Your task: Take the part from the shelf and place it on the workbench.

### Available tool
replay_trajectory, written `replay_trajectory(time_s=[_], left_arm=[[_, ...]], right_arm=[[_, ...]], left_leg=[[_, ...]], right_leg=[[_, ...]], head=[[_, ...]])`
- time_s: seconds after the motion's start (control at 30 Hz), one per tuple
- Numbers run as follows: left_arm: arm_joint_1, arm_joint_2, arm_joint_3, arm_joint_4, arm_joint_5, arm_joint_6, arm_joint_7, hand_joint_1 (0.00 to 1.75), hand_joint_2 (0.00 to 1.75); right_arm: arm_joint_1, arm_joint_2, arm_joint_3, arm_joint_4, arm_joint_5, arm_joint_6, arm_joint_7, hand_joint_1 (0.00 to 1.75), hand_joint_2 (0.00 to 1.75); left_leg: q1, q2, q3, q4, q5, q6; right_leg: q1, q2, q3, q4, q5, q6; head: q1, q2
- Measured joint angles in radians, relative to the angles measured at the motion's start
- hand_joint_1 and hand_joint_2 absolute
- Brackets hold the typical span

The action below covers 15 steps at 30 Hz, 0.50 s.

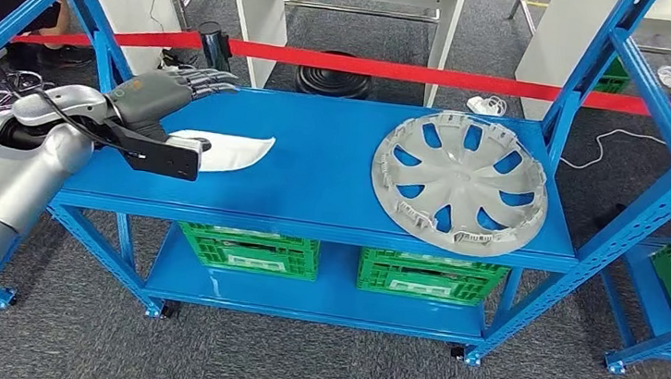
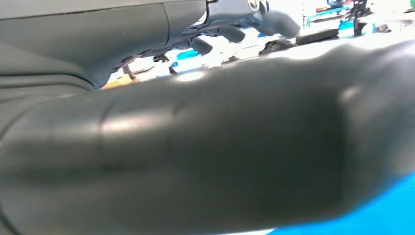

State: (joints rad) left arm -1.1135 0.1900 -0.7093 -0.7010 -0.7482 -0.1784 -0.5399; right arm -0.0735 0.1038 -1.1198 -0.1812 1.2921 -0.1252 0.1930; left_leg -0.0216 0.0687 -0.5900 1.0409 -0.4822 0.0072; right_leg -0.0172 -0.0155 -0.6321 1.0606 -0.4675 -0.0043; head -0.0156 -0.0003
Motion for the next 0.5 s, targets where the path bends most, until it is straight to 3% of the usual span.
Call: replay_trajectory(time_s=[0.07,0.3,0.5], left_arm=[[-0.003,-0.010,-0.007,0.016,-0.032,0.004,0.041,0.00,0.00],[-0.019,-0.069,-0.034,0.155,-0.109,0.016,0.104,0.00,0.00],[-0.023,-0.099,-0.073,0.269,-0.151,-0.013,0.124,0.00,0.00]], right_arm=[[-0.001,0.002,0.000,0.000,0.001,0.000,0.002,0.00,0.00],[-0.008,0.015,0.000,0.000,0.004,-0.004,0.002,0.00,0.00],[-0.014,0.016,0.002,0.000,0.013,0.005,0.002,0.00,0.00]], left_leg=[[-0.001,0.000,0.004,-0.004,0.003,0.005],[-0.001,-0.002,0.007,-0.015,0.010,-0.011],[-0.001,-0.002,0.007,-0.015,0.011,-0.014]], right_leg=[[0.000,0.002,0.001,-0.001,0.001,-0.001],[0.001,-0.001,0.001,0.000,0.000,-0.007],[-0.001,-0.001,0.001,0.000,0.001,-0.009]], head=[[0.000,0.000],[0.000,0.000],[0.000,0.000]])
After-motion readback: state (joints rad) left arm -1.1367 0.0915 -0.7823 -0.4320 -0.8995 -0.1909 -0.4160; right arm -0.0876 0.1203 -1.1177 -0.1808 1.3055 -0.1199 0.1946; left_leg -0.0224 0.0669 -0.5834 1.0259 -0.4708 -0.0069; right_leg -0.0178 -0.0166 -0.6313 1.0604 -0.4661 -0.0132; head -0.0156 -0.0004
